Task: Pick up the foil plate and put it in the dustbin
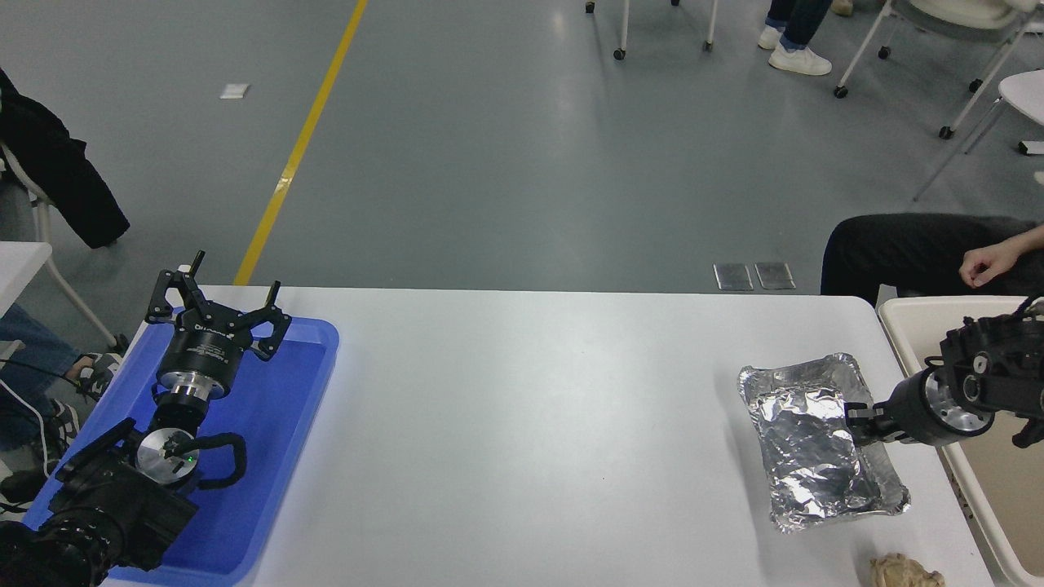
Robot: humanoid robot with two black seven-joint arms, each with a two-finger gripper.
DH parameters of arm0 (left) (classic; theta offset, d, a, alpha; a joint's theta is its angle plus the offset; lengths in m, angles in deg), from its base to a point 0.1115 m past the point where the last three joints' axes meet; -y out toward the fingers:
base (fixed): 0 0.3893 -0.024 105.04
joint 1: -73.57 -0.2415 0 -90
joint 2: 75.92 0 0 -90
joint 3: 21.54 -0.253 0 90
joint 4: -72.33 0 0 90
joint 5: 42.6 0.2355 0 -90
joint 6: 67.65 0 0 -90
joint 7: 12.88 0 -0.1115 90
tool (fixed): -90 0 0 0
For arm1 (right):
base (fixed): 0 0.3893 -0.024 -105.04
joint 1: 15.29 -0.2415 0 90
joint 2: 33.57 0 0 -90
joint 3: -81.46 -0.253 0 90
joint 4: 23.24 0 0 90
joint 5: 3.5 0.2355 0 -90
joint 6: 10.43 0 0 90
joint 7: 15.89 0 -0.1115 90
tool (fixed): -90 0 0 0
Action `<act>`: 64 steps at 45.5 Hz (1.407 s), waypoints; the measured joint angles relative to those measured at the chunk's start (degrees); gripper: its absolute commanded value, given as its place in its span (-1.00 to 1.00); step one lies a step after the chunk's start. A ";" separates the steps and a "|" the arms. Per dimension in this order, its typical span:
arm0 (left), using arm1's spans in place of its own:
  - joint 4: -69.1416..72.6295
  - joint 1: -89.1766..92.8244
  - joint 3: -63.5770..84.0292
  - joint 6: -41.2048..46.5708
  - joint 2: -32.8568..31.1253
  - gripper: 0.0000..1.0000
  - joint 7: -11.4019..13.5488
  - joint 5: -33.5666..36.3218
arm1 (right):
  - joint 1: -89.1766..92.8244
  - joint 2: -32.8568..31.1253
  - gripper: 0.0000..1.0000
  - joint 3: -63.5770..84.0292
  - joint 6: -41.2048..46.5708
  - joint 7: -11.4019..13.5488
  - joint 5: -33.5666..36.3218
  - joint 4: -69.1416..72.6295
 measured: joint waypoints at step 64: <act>-0.02 -0.02 0.00 0.00 0.09 1.00 -0.01 0.01 | -50.42 -3.44 -1.00 30.40 17.95 -0.35 -2.51 11.70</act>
